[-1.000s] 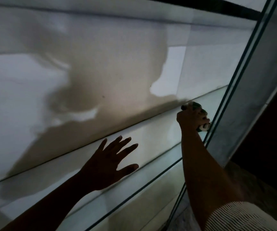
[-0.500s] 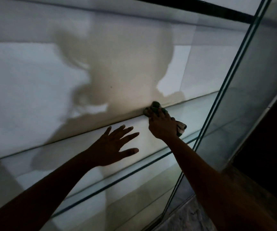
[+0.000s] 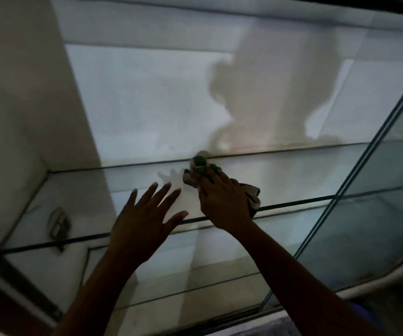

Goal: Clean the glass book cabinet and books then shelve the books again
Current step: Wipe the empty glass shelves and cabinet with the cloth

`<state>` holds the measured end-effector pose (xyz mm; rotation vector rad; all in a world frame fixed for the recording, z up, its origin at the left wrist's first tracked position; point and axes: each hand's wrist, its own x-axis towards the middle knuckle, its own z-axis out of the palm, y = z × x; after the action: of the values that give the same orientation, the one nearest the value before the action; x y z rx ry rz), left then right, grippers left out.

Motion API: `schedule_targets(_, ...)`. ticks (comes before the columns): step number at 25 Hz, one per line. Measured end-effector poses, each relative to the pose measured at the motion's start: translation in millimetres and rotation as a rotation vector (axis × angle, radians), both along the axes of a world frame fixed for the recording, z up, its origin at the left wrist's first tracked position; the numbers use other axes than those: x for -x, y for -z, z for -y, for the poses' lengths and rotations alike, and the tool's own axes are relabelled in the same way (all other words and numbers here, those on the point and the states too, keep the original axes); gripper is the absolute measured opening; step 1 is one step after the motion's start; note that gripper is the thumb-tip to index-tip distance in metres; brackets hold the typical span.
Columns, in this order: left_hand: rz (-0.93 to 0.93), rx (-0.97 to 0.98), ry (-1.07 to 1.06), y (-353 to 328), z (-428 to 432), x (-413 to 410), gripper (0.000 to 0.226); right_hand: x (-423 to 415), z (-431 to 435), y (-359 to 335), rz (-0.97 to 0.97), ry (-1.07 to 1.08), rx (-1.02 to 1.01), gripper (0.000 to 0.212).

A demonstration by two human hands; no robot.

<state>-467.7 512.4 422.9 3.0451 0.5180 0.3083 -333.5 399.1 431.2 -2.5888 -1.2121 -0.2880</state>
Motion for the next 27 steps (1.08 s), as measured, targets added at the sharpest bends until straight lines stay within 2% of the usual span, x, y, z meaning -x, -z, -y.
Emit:
schedule_targets(2,0.130,-0.095,0.069,8,3,11,0.082,25,13,-4,-0.009,-0.123,-0.082,0.045)
schedule_targets(3,0.286,-0.064,0.107,14,7,23,0.069,31,22,-4,-0.033,-0.182,-0.119,0.046)
schedule_targets(5,0.625,0.126,0.118,22,29,47,0.045,23,33,-14,-0.125,-0.261,-0.130,0.044)
schedule_targets(6,0.780,0.275,0.054,22,44,56,0.034,11,30,-20,-0.157,-0.296,-0.186,0.041)
schedule_targets(7,0.944,0.511,-0.068,22,58,59,0.022,-3,22,-26,-0.164,-0.354,-0.303,0.038)
schedule_targets(9,1.190,1.309,-0.350,24,66,58,0.013,-27,-13,-33,-0.096,-0.531,-0.443,0.037)
schedule_targets(10,1.218,1.660,-0.437,27,60,56,0.014,-34,-35,-33,-0.076,-0.606,-0.435,0.035)
schedule_targets(11,1.227,1.893,-0.473,26,51,56,0.026,-37,-58,-32,-0.071,-0.663,-0.401,0.035)
schedule_targets(12,1.248,2.015,-0.480,25,41,56,0.041,-38,-79,-27,-0.063,-0.703,-0.352,0.037)
schedule_targets(13,1.313,2.062,-0.448,23,32,57,0.051,-37,-96,-22,-0.037,-0.727,-0.299,0.040)
schedule_targets(14,1.400,2.040,-0.389,19,27,57,0.053,-37,-107,-16,0.010,-0.729,-0.250,0.042)
schedule_targets(16,1.501,1.975,-0.305,9,21,57,0.041,-36,-120,-4,0.088,-0.729,-0.174,0.044)
schedule_targets(20,1.497,1.982,-0.315,10,18,58,0.037,-13,-118,-2,-0.047,-0.723,-0.115,0.048)
schedule_targets(25,1.492,2.027,-0.314,12,17,60,0.045,57,-57,-6,-0.034,-0.813,-0.175,0.049)
schedule_targets(27,1.487,2.063,-0.288,13,19,64,0.052,64,-37,-18,-0.182,-0.862,-0.107,0.051)
